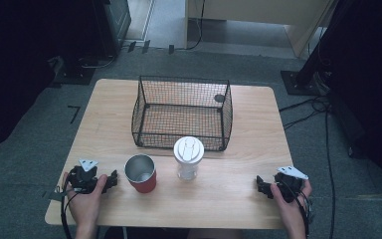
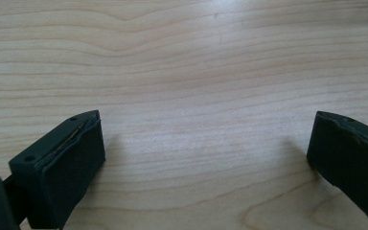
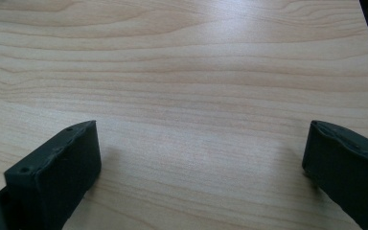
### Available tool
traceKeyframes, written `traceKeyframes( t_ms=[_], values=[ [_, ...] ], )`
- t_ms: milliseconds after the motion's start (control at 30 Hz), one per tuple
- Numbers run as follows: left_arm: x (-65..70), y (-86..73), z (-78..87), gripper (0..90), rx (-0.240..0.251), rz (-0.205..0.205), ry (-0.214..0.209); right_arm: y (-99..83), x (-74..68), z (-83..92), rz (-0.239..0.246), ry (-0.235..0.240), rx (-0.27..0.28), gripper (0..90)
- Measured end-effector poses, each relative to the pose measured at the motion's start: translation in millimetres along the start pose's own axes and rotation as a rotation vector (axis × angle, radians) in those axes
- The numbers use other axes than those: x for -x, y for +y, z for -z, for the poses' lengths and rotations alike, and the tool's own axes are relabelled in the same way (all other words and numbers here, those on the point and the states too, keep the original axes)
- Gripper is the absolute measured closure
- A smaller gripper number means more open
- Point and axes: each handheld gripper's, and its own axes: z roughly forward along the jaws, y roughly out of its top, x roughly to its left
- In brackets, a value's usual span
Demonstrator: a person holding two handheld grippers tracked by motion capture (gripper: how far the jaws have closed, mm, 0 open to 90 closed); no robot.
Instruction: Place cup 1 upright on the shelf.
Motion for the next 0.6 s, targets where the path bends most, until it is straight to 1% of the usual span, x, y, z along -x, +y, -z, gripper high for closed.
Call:
traceKeyframes(
  t_ms=[100, 167, 267, 333, 367, 400, 500, 533, 600],
  values=[
    [-1.8, -0.2, 2.4, 0.0, -0.005, -0.001, 0.009, 0.0, 0.0, 0.0, 0.0, 0.0, 0.0, 0.0],
    [-3.4, -1.1, 5.7, 0.0, -0.001, 0.008, -0.006, 0.0, -0.1, 0.0, 0.0, 0.001, 0.0, 0.0],
    [-5.8, -4.4, 12.0, 0.0, 0.006, 0.0, -0.015, 0.1, 0.0, -0.1, -0.001, 0.001, 0.0, 0.0],
    [-8.1, -7.3, 20.1, 0.0, 0.022, 0.003, -0.046, 0.0, 0.1, 0.0, 0.0, 0.001, 0.0, 0.0],
    [-8.4, -8.2, 23.1, 0.0, 0.03, 0.002, -0.054, 0.0, 0.1, 0.0, 0.0, 0.001, 0.0, 0.0],
    [-7.9, -9.5, 28.5, 0.0, 0.04, -0.002, -0.064, 0.0, 0.1, 0.0, 0.0, 0.001, 0.0, 0.0],
    [-3.6, -11.2, 39.8, 0.0, 0.057, -0.029, -0.067, 0.4, -0.1, -0.5, -0.004, -0.004, 0.001, 0.0],
    [-1.4, -11.5, 43.6, 0.0, 0.066, -0.033, -0.071, 0.4, -0.1, -0.5, -0.004, -0.004, 0.001, 0.0],
    [4.0, -10.7, 50.8, 0.0, 0.077, -0.044, -0.091, 0.8, -0.3, -0.9, -0.006, -0.007, 0.001, 0.0]
  ],
)
